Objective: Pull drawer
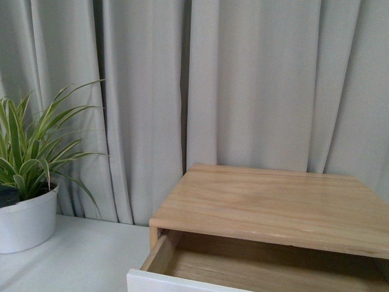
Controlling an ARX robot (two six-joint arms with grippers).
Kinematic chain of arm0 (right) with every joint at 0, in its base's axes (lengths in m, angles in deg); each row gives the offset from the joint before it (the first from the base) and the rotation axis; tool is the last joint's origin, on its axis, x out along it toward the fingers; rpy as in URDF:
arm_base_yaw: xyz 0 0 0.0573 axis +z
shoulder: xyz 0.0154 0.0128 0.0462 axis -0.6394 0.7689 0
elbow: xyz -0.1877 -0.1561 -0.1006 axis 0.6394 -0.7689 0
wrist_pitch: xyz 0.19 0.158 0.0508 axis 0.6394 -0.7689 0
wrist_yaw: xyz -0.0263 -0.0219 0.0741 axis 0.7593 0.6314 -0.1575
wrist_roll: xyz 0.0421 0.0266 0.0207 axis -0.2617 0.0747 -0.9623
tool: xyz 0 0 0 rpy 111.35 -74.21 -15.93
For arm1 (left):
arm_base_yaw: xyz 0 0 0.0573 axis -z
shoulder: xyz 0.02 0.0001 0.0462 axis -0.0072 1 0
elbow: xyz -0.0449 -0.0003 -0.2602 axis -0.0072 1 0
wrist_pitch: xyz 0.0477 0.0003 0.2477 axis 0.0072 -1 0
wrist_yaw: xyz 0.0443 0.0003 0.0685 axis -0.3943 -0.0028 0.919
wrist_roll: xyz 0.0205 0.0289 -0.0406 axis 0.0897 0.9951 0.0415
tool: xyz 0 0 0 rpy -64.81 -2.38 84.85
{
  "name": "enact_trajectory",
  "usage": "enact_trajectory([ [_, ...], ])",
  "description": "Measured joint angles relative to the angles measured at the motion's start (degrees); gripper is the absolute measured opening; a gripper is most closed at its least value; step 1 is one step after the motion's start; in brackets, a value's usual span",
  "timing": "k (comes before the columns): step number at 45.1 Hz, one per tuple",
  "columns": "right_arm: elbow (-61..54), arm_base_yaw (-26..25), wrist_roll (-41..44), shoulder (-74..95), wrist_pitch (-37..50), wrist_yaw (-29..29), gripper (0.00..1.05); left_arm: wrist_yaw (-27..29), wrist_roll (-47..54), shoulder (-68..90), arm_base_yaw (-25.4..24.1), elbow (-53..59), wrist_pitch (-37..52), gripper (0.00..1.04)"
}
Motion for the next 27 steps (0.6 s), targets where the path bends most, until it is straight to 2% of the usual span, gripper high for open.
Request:
enact_trajectory([
  [5, -2.7, -0.3, -3.6, -8.2, -2.8, 4.7, 0.96, 8.0, -11.1, -9.7, -0.6, 1.7, -4.2, 0.99],
  [9, -4.5, -0.7, -6.9, -14.8, -6.7, 8.1, 0.96, 15.8, -19.5, -15.5, -2.5, 3.4, -8.1, 0.99],
  [12, -5.6, -0.4, -9.0, -17.7, -7.2, 12.3, 0.96, 19.5, -25.3, -17.9, -4.1, 5.1, -9.6, 0.99],
  [18, -5.9, -0.3, -10.4, -18.6, -7.2, 13.8, 0.96, 21.5, -31.4, -19.5, -5.3, 6.3, -9.5, 0.99],
  [27, -6.0, 0.0, -11.3, -18.7, -7.1, 14.5, 0.95, 21.4, -33.4, -19.7, -5.4, 6.3, -9.5, 0.99],
])
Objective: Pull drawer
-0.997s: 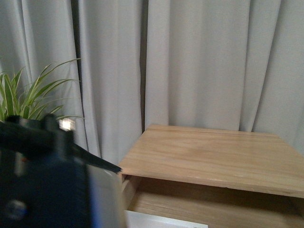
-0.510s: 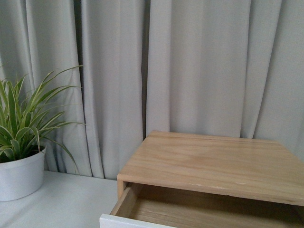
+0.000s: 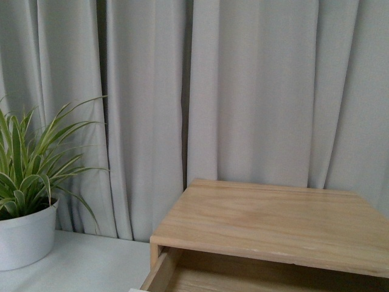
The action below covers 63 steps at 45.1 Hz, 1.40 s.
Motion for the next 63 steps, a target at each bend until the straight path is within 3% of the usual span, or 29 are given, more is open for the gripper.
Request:
enact_trajectory([
  [1, -0.1, 0.4, -0.2, -0.1, 0.1, 0.3, 0.94, 0.0, -0.1, 0.0, 0.0, 0.0, 0.0, 0.99],
  [3, -0.8, 3.0, -4.2, -0.9, 1.2, 8.3, 0.86, 0.7, -0.5, 0.0, 0.1, 0.1, 0.2, 0.98],
  [6, -1.4, 4.8, -8.3, -1.9, 1.2, 13.3, 0.76, 4.8, -3.3, -0.8, 0.0, 1.0, 1.5, 0.86],
  [9, -2.0, 5.3, -11.2, -3.0, 1.1, 14.5, 0.59, 3.9, -4.9, -2.6, -2.1, 2.1, 1.2, 0.72],
  [15, -2.9, 5.4, -12.6, -10.0, -6.2, 14.5, 0.38, 1.1, -5.8, -5.0, -4.9, 3.4, 0.2, 0.5],
  [20, -3.1, 5.4, -13.0, -11.7, -6.4, 14.6, 0.13, -2.5, -6.2, -7.7, -8.4, 4.6, -1.2, 0.23],
  [23, -3.8, 5.4, -13.1, -12.6, -6.3, 14.6, 0.03, -7.8, -6.3, -8.8, -12.3, 5.0, -2.0, 0.13],
  [26, -5.5, 5.4, -13.1, -13.8, -6.4, 14.6, 0.01, -8.5, -6.7, -9.7, -14.9, 5.5, -2.5, 0.04],
  [33, -5.5, 5.4, -13.3, -13.9, -6.4, 14.6, 0.01, -9.2, -6.8, -18.4, -15.5, 6.9, -10.7, 0.04],
  [51, -5.5, 5.4, -13.3, -13.9, -6.4, 14.6, 0.01, -9.1, -7.0, -21.1, -15.6, 7.8, -11.2, 0.05],
  [63, -5.5, 5.4, -13.3, -13.9, -6.4, 14.6, 0.62, -9.1, -7.0, -21.1, -15.6, 7.8, -11.2, 0.67],
])
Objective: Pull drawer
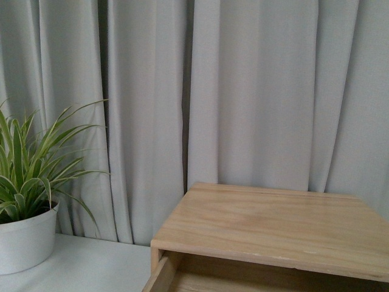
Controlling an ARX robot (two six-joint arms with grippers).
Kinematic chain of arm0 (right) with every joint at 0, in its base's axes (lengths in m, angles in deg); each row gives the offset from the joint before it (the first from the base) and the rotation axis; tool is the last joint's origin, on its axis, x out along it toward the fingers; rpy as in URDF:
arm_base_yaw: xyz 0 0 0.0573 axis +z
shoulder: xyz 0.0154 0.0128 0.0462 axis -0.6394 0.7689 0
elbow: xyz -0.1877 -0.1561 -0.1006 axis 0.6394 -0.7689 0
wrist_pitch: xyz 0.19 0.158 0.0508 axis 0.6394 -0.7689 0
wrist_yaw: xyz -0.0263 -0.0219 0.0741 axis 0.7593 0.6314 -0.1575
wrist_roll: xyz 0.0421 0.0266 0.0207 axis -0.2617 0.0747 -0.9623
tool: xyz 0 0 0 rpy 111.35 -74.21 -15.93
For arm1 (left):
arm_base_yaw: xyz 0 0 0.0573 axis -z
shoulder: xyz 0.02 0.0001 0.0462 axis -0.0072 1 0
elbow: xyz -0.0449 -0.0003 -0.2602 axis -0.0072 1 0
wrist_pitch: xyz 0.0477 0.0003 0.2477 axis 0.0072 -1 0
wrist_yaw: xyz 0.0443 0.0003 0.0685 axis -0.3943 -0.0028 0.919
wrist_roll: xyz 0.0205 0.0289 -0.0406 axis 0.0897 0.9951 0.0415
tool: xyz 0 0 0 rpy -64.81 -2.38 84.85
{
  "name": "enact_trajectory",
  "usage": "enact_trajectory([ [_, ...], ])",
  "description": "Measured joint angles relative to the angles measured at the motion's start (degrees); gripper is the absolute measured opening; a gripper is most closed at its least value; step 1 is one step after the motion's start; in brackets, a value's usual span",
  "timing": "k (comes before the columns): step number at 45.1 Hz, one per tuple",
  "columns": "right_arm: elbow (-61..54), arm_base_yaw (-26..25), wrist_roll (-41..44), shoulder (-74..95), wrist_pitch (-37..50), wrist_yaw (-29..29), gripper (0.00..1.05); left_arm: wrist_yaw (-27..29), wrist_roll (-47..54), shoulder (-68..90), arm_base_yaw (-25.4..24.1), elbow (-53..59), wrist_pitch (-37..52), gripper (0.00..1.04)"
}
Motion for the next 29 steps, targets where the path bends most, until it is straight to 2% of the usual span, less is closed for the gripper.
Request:
enact_trajectory([
  [3, 0.0, 0.0, 0.0, 0.0, 0.0, 0.0, 0.72, 0.0, 0.0, 0.0, 0.0, 0.0, 0.0, 0.78],
  [7, 0.0, 0.0, 0.0, 0.0, 0.0, 0.0, 0.94, 0.0, 0.0, 0.0, 0.0, 0.0, 0.0, 1.0],
  [8, 0.0, 0.0, -0.1, 0.0, 0.0, 0.0, 0.98, 0.0, 0.0, 0.0, 0.0, 0.0, 0.0, 1.01],
  [10, 0.0, 0.0, -0.1, 0.0, 0.0, 0.0, 0.96, 0.0, 0.0, 0.0, 0.0, 0.0, 0.0, 0.98],
  [29, 0.0, 0.0, -0.1, 0.0, 0.0, 0.0, 0.96, 0.0, 0.0, 0.0, 0.0, 0.0, 0.0, 0.99],
])
